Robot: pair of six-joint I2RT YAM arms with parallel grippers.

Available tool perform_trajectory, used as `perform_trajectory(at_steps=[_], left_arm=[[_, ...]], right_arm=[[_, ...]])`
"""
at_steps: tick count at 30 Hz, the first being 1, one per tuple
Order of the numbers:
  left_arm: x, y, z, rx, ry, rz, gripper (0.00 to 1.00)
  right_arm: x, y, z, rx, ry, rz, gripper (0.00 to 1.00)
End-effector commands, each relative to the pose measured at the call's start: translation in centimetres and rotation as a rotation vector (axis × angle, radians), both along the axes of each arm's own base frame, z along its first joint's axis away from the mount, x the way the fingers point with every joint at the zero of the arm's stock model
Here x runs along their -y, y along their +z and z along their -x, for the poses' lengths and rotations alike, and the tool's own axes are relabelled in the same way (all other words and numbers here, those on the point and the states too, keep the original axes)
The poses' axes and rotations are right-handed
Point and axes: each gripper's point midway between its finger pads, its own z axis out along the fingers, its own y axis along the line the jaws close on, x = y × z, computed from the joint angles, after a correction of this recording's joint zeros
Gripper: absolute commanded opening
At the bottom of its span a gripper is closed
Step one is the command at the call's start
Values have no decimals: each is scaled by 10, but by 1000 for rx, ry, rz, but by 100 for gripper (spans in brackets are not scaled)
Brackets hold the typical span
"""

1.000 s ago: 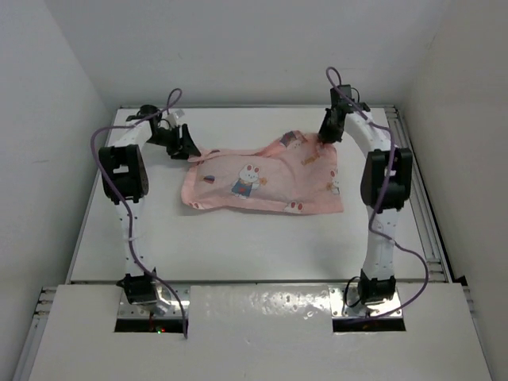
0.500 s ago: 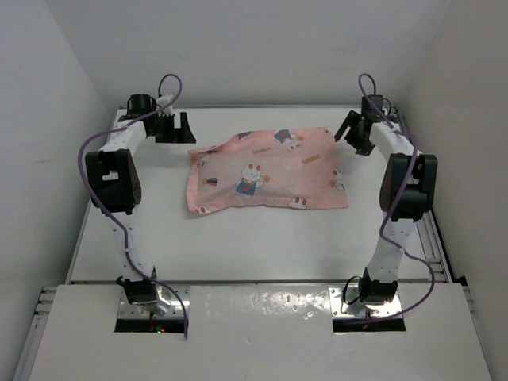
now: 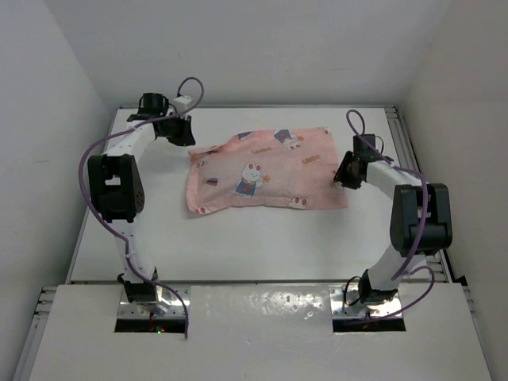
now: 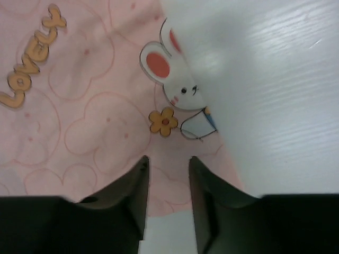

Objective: Put the pillow into the pillowcase

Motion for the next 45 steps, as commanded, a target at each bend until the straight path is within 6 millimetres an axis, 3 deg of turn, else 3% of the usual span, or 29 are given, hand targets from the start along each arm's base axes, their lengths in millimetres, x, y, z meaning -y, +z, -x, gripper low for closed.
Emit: perform_trajectory(at_steps=[1, 3, 8, 10, 14, 16, 17, 19, 22, 26, 29, 36, 41, 45], left_arm=[[50, 32, 38, 59, -240, -32, 0], [53, 42, 42, 81, -235, -27, 0], [62, 96, 50, 231, -206, -38, 0], [73, 103, 55, 245, -242, -49, 0], [88, 80, 68, 151, -313, -70, 8], [99, 54, 80, 74, -362, -80, 19], [100, 44, 84, 52, -382, -93, 31], [102, 14, 86, -6, -394, -116, 32], [82, -13, 53, -29, -268, -177, 25], [61, -17, 4, -13, -89, -113, 20], [51, -24, -18, 22, -21, -114, 21], [42, -50, -33, 0, 47, -112, 23], [22, -47, -57, 43, 168, -108, 28], [12, -49, -65, 64, 205, -137, 35]], right_arm=[[-24, 21, -9, 135, 9, -62, 28], [-32, 14, 1, 118, 15, -103, 15], [-43, -1, 13, 78, 28, -111, 6], [-44, -8, 17, 56, 20, -115, 4], [-48, -17, 27, 21, -1, -130, 0], [-49, -16, 28, 25, -9, -133, 0], [-50, -17, 30, 24, -10, -132, 0], [-50, -17, 34, 20, -8, -127, 0], [-52, -19, 39, 7, -2, -125, 0], [-48, -28, 51, -18, 6, -107, 0], [-48, -33, 57, -35, 6, -105, 0], [-48, -41, 64, -56, 1, -109, 0], [-47, -43, 68, -56, 1, -110, 0], [-48, -47, 71, -70, 3, -108, 0]])
